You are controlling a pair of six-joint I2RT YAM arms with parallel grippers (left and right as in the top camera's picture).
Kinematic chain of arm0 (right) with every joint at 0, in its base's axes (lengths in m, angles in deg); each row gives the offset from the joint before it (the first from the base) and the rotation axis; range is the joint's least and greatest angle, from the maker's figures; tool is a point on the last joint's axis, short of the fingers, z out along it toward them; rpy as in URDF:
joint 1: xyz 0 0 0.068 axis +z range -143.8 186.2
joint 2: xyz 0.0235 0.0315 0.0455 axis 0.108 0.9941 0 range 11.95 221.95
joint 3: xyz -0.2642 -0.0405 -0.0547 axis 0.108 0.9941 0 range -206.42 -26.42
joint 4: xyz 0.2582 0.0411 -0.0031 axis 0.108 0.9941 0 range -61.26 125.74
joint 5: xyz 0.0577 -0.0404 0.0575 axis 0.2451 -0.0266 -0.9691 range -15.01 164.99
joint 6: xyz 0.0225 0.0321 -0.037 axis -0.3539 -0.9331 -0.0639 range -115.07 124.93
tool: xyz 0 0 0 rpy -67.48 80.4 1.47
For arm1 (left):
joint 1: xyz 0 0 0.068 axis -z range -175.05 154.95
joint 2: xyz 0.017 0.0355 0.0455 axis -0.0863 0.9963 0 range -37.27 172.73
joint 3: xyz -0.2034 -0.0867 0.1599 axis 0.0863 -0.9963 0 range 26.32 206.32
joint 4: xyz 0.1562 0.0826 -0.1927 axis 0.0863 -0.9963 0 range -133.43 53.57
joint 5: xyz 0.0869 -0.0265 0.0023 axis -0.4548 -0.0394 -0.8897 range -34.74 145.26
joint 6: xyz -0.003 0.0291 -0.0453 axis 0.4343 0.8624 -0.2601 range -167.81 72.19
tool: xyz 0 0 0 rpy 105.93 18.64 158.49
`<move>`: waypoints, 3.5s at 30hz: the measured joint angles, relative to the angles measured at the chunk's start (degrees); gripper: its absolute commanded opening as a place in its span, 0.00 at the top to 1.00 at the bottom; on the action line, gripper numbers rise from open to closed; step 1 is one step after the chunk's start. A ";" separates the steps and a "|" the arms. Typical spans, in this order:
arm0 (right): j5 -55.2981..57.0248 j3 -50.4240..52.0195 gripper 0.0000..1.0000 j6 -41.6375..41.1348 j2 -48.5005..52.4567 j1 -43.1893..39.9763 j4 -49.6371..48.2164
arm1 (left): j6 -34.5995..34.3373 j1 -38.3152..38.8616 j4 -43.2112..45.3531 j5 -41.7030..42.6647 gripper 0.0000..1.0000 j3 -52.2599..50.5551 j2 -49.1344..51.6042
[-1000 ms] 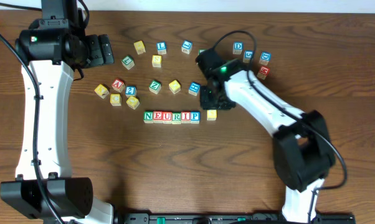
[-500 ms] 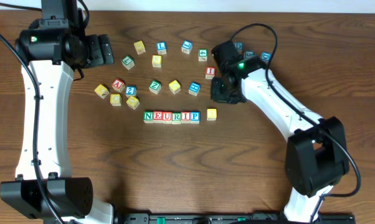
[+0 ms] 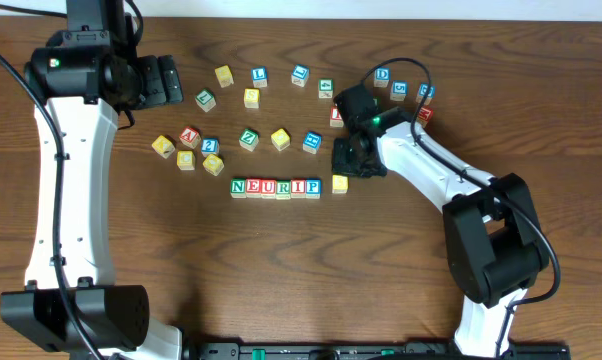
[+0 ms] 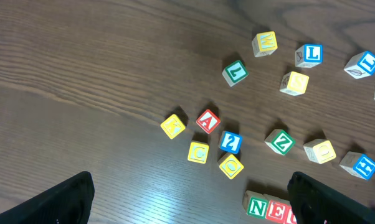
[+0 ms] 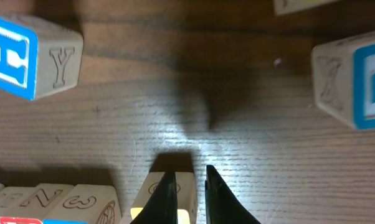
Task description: Spell out NEURIPS
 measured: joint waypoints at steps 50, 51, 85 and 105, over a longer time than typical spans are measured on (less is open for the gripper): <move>-2.84 -1.66 0.76 -0.39 0.00 -0.74 14.78 | 0.00 0.00 0.00 0.00 0.02 0.00 0.00; -2.89 -1.18 0.76 -0.39 0.00 -0.61 14.53 | 0.00 0.00 0.00 0.00 0.02 0.00 0.00; -4.24 0.09 0.74 -1.86 0.00 1.25 9.92 | 0.00 0.00 0.00 0.00 0.02 0.00 0.00; -1.01 0.13 0.72 -1.79 0.00 1.25 8.11 | 0.00 0.00 0.00 0.00 0.02 0.00 0.00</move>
